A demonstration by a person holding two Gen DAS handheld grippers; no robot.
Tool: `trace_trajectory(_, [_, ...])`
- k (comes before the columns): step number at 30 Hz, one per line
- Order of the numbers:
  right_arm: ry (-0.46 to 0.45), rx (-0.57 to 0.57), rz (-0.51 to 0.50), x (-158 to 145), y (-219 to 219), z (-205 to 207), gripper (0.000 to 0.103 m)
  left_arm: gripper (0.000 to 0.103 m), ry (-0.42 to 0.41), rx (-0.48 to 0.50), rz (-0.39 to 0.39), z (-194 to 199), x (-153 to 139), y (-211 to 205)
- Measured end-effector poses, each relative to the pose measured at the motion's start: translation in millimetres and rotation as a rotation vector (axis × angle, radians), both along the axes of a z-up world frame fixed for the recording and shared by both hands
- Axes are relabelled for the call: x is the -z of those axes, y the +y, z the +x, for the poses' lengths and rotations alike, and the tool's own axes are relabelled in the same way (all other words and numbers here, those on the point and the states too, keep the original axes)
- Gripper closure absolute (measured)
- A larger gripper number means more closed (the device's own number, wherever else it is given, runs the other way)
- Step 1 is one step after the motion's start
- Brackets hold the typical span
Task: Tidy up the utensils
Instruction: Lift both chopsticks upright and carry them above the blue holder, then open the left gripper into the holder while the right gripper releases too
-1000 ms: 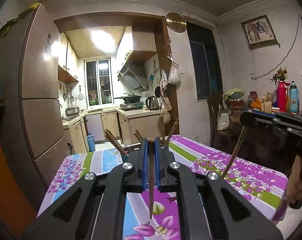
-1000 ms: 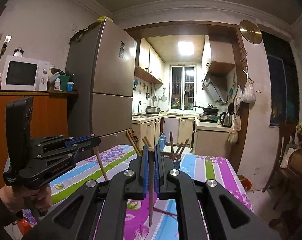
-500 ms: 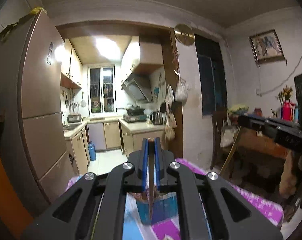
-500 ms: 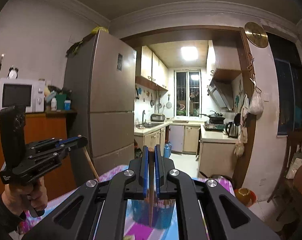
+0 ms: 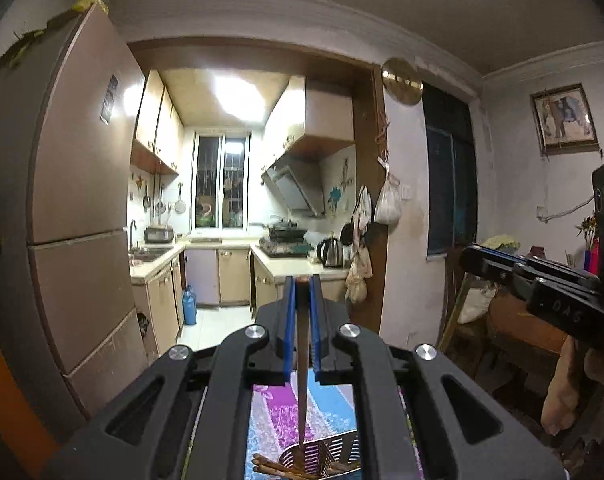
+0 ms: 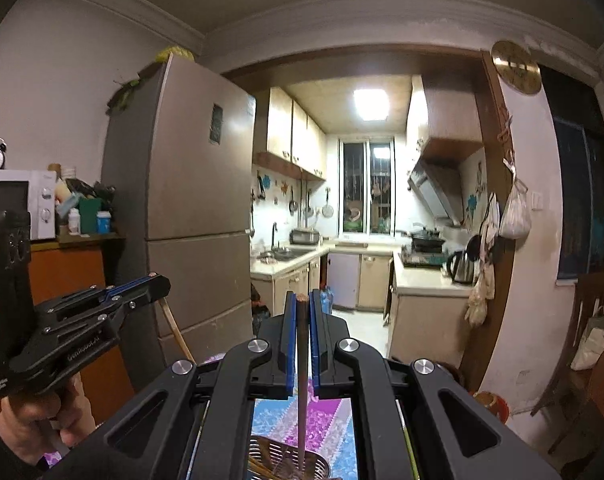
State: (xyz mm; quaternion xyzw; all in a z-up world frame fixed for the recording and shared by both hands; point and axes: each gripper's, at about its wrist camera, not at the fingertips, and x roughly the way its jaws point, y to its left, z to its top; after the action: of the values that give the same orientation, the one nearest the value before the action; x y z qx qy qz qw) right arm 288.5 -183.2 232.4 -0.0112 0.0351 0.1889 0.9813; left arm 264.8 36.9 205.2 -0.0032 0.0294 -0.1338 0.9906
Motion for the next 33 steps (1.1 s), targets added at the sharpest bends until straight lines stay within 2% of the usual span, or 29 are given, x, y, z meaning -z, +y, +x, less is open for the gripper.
trace_trajectory(4, [0.032, -0.006, 0.010, 17, -1, 24, 0.096, 0.098, 0.038, -0.002, 0.025, 18, 22, -10])
trace_trajectory(13, [0.040, -0.023, 0.016, 20, 6, 47, 0.096, 0.098, 0.077, 0.005, 0.026, 45, 31, -13])
trace_trajectory(23, [0.162, -0.021, -0.013, 64, 16, 73, 0.096, 0.098, 0.160, -0.004, 0.052, 63, 55, -14])
trace_trajectory(33, [0.201, -0.013, -0.005, 77, 11, 83, 0.096, 0.097, 0.203, -0.015, 0.058, 72, 66, -13])
